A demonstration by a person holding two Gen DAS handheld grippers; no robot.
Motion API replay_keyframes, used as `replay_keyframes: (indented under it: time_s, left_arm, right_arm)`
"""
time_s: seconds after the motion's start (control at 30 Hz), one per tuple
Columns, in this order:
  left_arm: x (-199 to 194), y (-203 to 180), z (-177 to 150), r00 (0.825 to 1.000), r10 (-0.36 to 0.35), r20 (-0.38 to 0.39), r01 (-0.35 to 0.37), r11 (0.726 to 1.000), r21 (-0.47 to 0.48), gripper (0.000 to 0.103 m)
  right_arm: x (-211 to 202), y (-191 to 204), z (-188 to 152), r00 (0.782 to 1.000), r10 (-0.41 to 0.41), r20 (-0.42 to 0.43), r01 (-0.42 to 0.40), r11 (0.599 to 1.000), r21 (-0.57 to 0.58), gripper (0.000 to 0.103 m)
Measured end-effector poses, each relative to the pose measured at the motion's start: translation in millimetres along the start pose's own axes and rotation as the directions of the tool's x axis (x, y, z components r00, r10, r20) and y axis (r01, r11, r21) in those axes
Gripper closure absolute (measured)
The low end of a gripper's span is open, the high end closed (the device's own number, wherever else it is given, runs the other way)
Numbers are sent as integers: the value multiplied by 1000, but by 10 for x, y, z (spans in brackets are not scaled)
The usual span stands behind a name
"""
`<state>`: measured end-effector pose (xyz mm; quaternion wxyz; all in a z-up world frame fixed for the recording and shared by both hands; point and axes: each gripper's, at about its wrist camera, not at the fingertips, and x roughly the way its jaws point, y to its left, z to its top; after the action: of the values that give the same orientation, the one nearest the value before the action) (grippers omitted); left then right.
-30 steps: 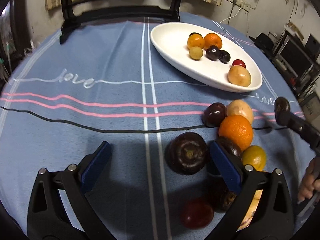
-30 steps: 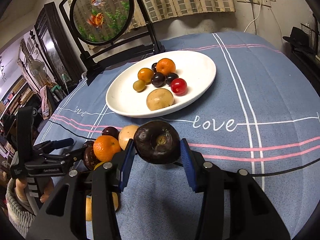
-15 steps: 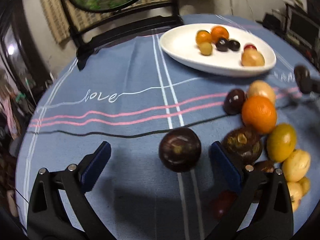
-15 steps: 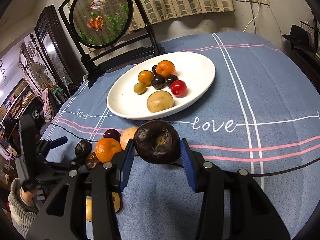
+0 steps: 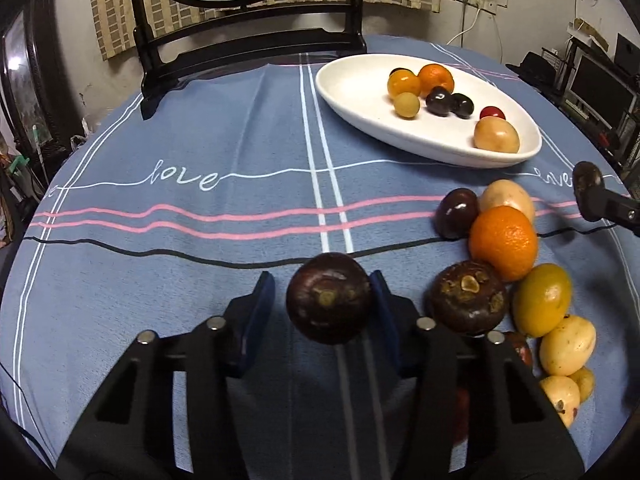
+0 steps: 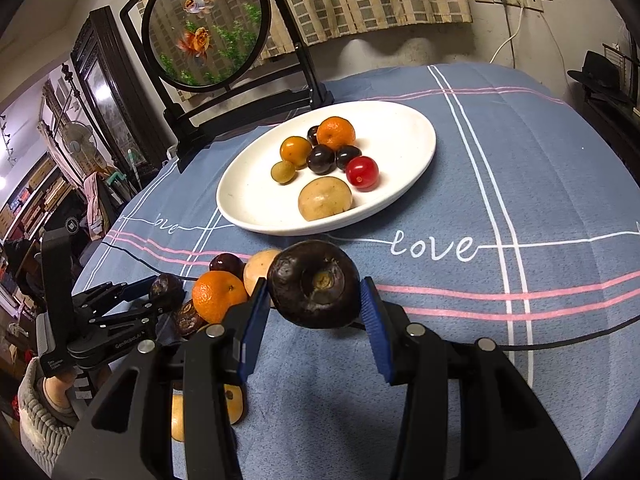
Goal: Organize fruits
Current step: 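Carry both dark plums to the white plate and release them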
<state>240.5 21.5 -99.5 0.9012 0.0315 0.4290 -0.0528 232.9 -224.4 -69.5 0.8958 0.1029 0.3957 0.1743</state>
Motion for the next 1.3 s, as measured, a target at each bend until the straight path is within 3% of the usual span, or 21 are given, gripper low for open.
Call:
replay_keyframes:
  time_s: [0.13, 0.27, 0.37, 0.57, 0.7, 1.03, 1.13, 1.2, 1.3]
  left_arm:
    - [-30, -24, -7, 1000, 8, 11, -8, 1000, -9, 62]
    - [-231, -29, 59, 996, -2, 86, 4, 1000, -22, 62]
    - [-384, -17, 239, 990, -62, 125, 70, 996, -56, 62]
    - [-441, -205, 803, 984, -34, 176, 36, 999, -13, 62]
    - [-262, -370, 1064, 985, -35, 170, 33, 999, 19, 61]
    - [460, -414, 1187, 996, -62, 65, 60, 998, 23, 61]
    - [509, -341, 1225, 994, -92, 64, 92, 996, 1, 55]
    - [491, -340, 1237, 994, -83, 77, 84, 996, -4, 40]
    - [434, -343, 1246, 992, -81, 95, 81, 997, -3, 37]
  right_arm:
    - [14, 3, -4, 1000, -5, 1, 5, 1000, -1, 57]
    - [-65, 41, 14, 998, -23, 53, 24, 999, -23, 57]
    - [-164, 81, 36, 993, -58, 101, 63, 997, -49, 57]
    - [-322, 91, 334, 978, -103, 180, 118, 990, -73, 57]
    - [-232, 79, 632, 970, -144, 197, 165, 982, -97, 57]
    - [578, -22, 925, 990, -108, 94, 116, 990, -83, 57]
    - [668, 19, 943, 996, -61, 70, 67, 993, -92, 53]
    - [650, 32, 947, 996, -41, 78, 49, 994, -94, 36]
    - [530, 26, 954, 987, -59, 152, 75, 992, -100, 36]
